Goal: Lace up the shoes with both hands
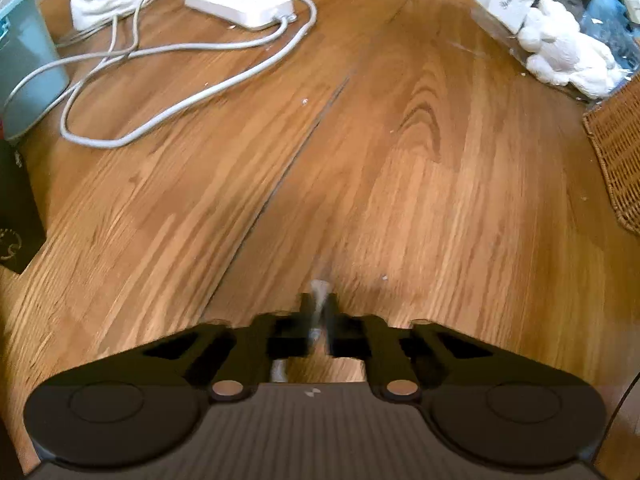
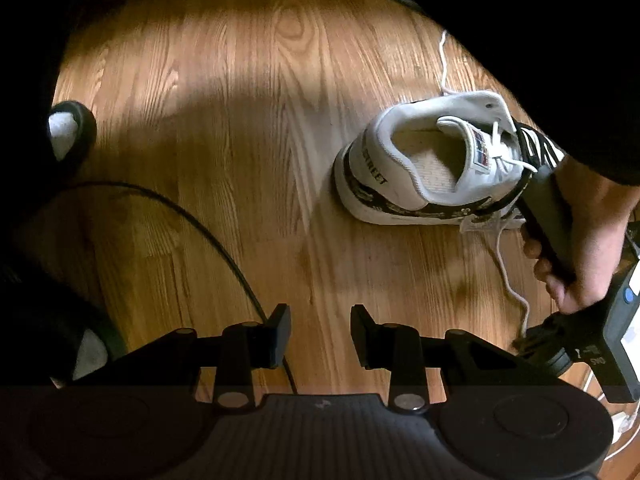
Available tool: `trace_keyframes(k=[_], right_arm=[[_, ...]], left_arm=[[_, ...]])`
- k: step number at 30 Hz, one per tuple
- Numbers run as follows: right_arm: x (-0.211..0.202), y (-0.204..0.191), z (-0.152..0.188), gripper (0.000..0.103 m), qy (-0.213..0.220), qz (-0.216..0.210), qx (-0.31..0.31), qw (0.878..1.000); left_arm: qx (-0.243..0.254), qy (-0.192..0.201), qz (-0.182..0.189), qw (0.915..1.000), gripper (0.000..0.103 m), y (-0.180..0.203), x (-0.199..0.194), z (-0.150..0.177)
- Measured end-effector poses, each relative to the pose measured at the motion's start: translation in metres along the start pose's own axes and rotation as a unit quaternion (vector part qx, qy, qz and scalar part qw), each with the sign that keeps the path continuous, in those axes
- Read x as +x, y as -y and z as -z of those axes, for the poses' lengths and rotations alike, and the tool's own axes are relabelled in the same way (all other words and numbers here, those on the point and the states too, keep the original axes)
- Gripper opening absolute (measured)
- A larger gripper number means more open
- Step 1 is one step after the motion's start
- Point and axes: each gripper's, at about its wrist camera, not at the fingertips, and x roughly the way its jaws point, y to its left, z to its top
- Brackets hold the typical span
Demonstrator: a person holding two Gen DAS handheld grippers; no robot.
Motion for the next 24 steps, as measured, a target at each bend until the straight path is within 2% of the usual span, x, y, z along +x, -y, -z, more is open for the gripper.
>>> trace_keyframes(k=[3, 6, 10, 14, 18, 21, 22, 24], right_arm=[[0.002, 0.003, 0.001, 0.037, 0.000, -0.008, 0.006, 1.000], [0.007, 0.010, 0.006, 0.037, -0.004, -0.012, 0.017, 1.000], [0.014, 0.025, 0.014, 0.037, -0.009, -0.004, 0.040, 0.999], [0.007, 0.054, 0.024, 0.037, 0.018, 0.034, 0.088, 0.995], [0.001, 0.088, 0.033, 0.037, 0.052, 0.085, 0.160, 0.982], [-0.003, 0.109, 0.038, 0.037, 0.085, 0.107, 0.209, 0.968], [-0.006, 0.117, 0.040, 0.037, 0.104, 0.112, 0.232, 0.961], [-0.017, 0.130, 0.043, 0.037, 0.158, 0.135, 0.283, 0.936]], left_arm=[[0.029, 0.011, -0.030, 0.9991, 0.004, 0.004, -0.007, 0.006], [0.023, 0.027, -0.034, 0.9988, 0.004, -0.003, -0.027, 0.008], [-0.003, 0.076, -0.047, 0.9960, 0.004, -0.027, -0.082, 0.005], [-0.052, 0.138, -0.067, 0.9868, 0.004, -0.051, -0.151, 0.020], [-0.051, 0.174, -0.117, 0.9764, 0.004, -0.058, -0.223, 0.048], [-0.010, 0.171, -0.177, 0.9692, 0.004, -0.043, -0.267, 0.073], [0.012, 0.159, -0.199, 0.9670, 0.004, -0.032, -0.274, 0.083], [0.045, 0.134, -0.230, 0.9628, 0.004, -0.011, -0.283, 0.104]])
